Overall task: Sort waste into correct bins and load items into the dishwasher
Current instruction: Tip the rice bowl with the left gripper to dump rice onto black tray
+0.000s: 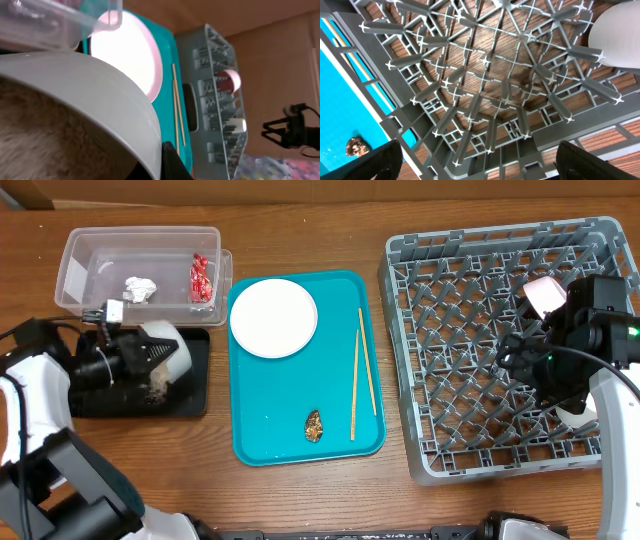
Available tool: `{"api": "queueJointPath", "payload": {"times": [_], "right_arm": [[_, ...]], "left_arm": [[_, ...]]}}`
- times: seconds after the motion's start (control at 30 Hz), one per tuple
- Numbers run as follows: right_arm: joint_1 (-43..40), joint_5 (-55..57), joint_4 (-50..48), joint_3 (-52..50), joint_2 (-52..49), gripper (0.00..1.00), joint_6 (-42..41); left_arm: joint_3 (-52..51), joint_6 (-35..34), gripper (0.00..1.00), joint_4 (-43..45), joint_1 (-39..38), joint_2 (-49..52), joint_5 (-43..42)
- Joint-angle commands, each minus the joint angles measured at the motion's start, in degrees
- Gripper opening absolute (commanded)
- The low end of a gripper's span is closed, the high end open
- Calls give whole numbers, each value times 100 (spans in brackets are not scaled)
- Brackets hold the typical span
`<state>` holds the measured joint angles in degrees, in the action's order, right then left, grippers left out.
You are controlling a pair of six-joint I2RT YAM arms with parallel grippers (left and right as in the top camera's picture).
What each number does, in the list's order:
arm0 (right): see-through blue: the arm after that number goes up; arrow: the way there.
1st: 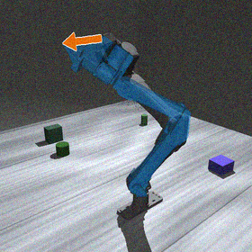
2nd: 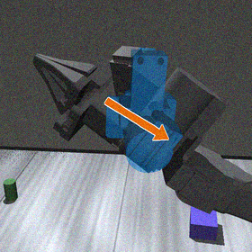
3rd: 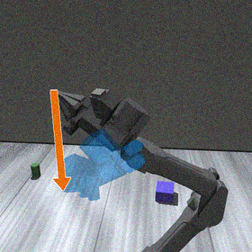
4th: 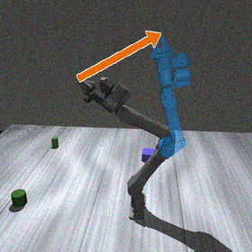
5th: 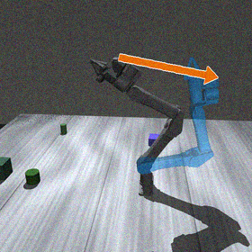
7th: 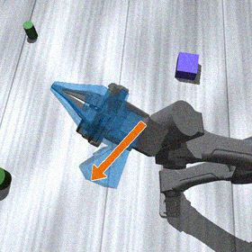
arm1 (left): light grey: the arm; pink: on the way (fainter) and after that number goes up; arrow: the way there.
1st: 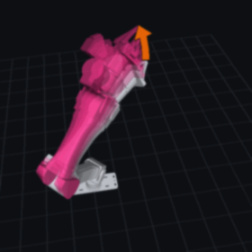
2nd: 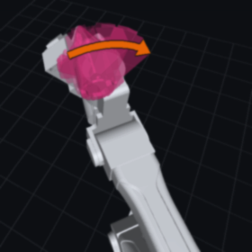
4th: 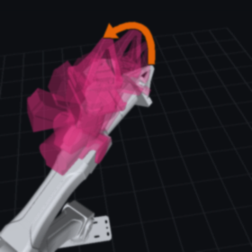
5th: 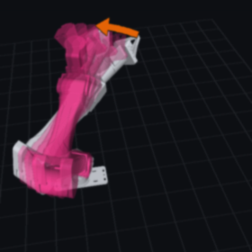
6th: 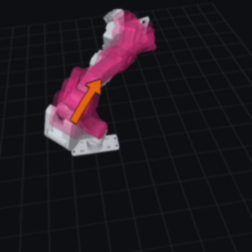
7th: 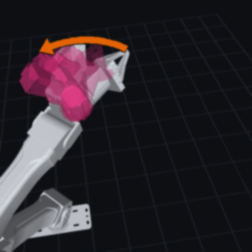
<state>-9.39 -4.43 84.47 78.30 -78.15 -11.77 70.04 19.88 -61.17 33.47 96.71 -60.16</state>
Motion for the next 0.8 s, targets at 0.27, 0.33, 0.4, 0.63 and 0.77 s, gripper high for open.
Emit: {"api": "queueJointPath", "payload": {"times": [0.27,0.33,0.4,0.63,0.77], "right_arm": [[-33,33,-28,-35,68,100,-24],[-33,33,-28,-35,68,100,-24],[-33,33,-28,-35,68,100,-24],[-33,33,-28,-35,68,100,-24],[-33,33,-28,-35,68,100,-24]], "left_arm": [[-61,1532,4,-4,798,1187,-2297],[-61,1530,4,-79,883,1346,-2490],[-61,1528,4,-162,938,1471,-2688],[-61,1244,4,-264,968,1731,-2975],[-61,1246,4,-262,968,1733,-2968]]}}
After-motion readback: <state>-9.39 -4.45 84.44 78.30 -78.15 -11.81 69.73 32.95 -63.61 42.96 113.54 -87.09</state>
